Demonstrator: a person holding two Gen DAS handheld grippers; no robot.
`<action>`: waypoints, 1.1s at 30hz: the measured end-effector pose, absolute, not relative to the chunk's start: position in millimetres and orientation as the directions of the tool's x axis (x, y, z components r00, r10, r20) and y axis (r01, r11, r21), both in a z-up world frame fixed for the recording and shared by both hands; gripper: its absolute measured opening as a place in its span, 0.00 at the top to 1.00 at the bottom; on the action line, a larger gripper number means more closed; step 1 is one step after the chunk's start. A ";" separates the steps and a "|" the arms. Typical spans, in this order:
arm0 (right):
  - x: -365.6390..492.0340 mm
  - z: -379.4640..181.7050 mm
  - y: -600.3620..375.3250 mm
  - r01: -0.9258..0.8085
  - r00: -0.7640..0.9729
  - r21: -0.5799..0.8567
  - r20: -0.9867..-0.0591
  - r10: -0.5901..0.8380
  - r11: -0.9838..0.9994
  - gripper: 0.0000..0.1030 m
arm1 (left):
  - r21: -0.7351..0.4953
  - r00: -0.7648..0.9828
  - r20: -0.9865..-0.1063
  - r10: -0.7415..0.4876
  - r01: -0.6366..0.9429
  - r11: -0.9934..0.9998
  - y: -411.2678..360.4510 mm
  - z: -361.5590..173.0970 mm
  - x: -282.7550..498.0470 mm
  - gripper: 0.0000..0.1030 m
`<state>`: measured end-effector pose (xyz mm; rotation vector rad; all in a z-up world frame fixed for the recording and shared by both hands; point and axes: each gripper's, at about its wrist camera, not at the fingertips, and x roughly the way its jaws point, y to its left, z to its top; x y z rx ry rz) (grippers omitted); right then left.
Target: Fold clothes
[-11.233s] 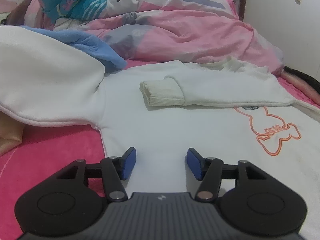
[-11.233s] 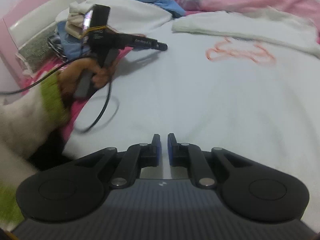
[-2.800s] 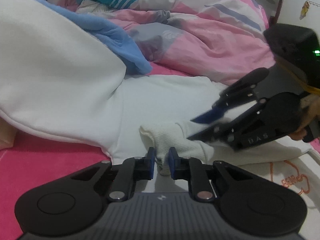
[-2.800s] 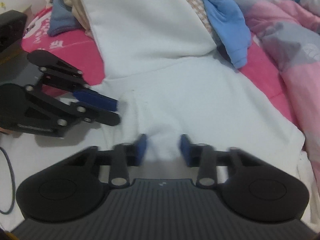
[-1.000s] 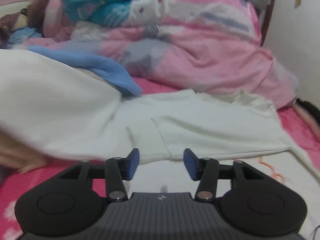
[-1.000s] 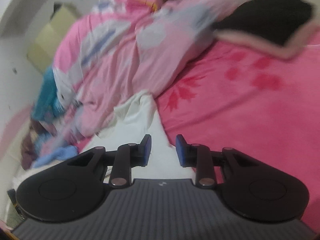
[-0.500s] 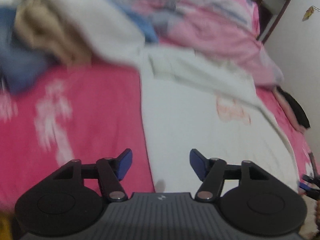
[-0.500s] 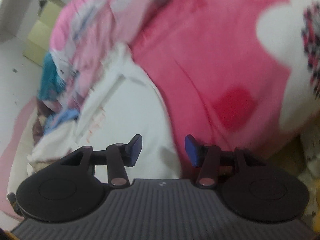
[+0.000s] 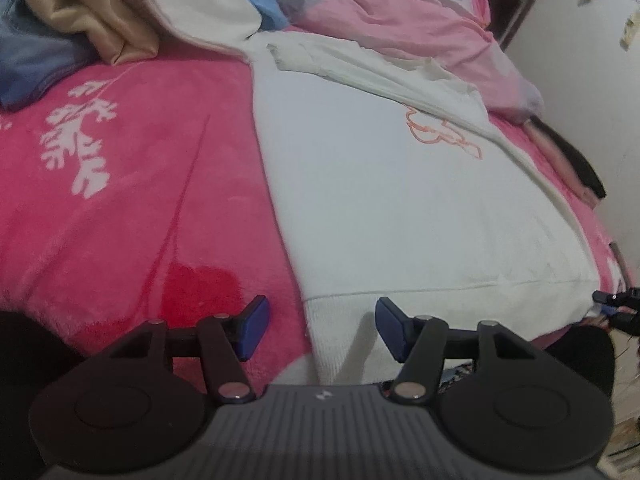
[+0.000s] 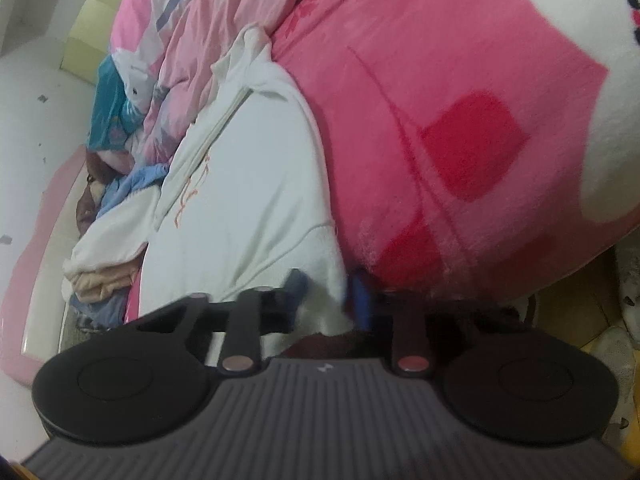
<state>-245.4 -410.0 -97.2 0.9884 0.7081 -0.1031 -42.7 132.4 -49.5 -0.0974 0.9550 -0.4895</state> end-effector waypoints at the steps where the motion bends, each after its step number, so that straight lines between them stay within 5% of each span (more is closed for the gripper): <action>1: -245.8 -97.1 -409.7 0.381 0.776 0.731 -0.586 0.234 0.567 0.90 | -0.279 0.481 -0.760 -0.438 0.367 0.887 130.7 -49.2 -44.7 0.42; 11: -240.8 -91.3 -401.3 0.370 0.770 0.683 -0.605 0.203 0.630 0.97 | -0.100 0.501 -0.803 -0.323 0.420 0.902 101.5 -51.6 -67.8 0.45; 13: -243.2 -84.1 -396.1 0.368 0.770 0.654 -0.612 0.178 0.661 0.97 | -0.097 0.498 -0.808 -0.315 0.415 0.905 96.7 -52.0 -70.9 0.52; 18: -251.8 -66.1 -386.7 0.363 0.784 0.612 -0.608 0.124 0.703 0.98 | -0.137 0.492 -0.806 -0.328 0.385 0.913 94.4 -49.9 -73.6 0.88; 24: -253.1 -48.4 -377.9 0.371 0.778 0.550 -0.624 0.072 0.749 0.99 | -0.267 0.452 -0.791 -0.413 0.352 0.897 115.9 -35.8 -68.8 0.92; 33: -258.0 -31.1 -366.2 0.358 0.759 0.503 -0.648 0.069 0.787 0.99 | -0.270 0.443 -0.768 -0.462 0.431 0.861 123.6 -9.7 -82.6 0.92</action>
